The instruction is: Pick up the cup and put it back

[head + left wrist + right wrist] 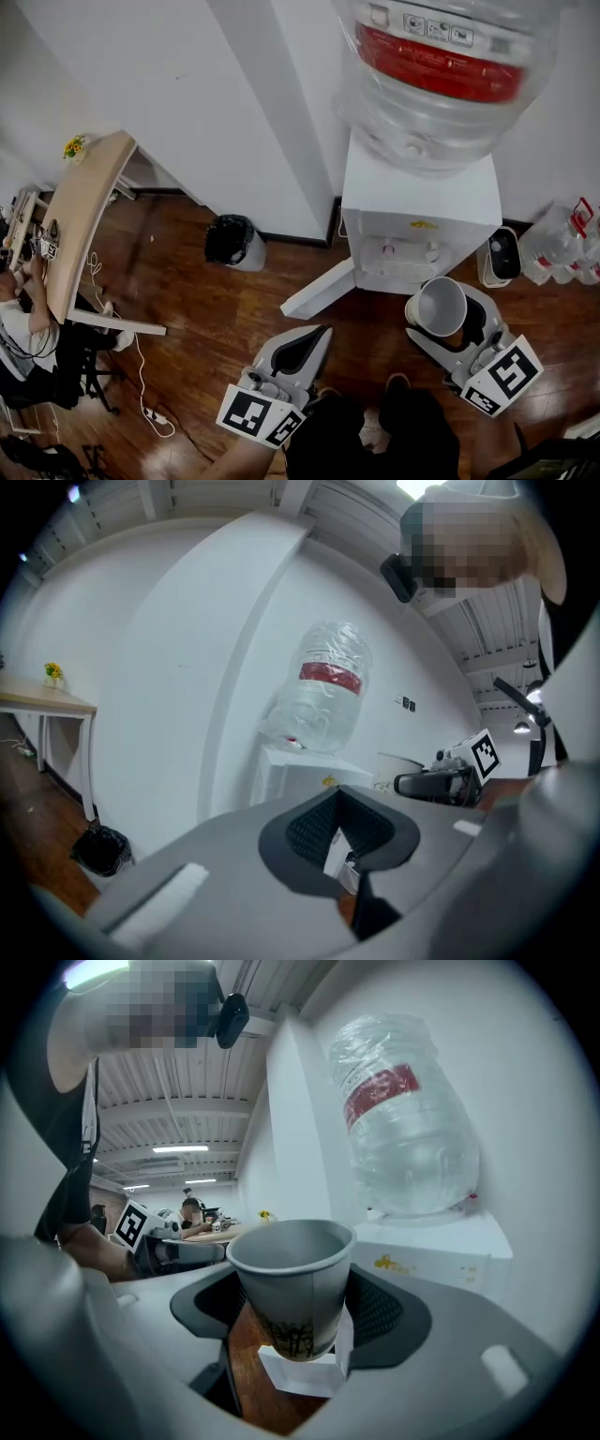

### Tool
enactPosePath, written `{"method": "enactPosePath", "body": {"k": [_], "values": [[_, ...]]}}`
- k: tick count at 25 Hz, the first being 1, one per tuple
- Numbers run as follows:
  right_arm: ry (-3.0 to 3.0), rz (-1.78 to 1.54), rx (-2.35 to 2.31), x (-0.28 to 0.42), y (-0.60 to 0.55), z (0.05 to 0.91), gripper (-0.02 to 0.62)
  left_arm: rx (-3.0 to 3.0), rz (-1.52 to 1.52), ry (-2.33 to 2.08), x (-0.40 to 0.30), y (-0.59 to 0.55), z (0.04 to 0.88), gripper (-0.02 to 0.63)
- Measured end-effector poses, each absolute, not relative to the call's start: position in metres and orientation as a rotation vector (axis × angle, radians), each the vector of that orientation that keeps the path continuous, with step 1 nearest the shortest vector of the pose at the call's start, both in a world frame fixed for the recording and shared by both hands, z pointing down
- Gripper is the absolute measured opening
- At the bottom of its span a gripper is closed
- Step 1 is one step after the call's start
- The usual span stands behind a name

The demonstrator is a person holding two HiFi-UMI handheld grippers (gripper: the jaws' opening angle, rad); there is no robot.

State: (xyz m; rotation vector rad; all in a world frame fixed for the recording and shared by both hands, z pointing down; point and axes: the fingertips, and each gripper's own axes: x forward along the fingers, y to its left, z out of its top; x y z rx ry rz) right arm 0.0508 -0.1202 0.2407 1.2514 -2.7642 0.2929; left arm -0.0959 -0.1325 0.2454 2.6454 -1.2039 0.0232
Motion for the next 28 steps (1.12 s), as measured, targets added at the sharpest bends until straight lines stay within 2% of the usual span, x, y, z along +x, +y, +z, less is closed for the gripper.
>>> {"method": "enactPosePath", "body": {"k": [11, 17, 22, 28], "values": [[-2.756, 0.261, 1.209, 0.042, -0.137, 0.436, 0.327, 2.670, -0.003, -1.199, -0.078, -0.157, 0.433, 0.001], [-2.780, 0.198, 1.219, 0.051, -0.139, 0.514, 0.327, 2.650, -0.020, -1.188, -0.065, -0.170, 0.528, 0.001], [-2.815, 0.158, 1.107, 0.057, -0.132, 0.597, 0.325, 2.792, 0.023, -1.024, -0.034, -0.165, 0.595, 0.001], [-2.822, 0.149, 1.076, 0.064, -0.140, 0.681, 0.327, 2.794, 0.030, -0.994, -0.038, -0.162, 0.653, 0.001]]}}
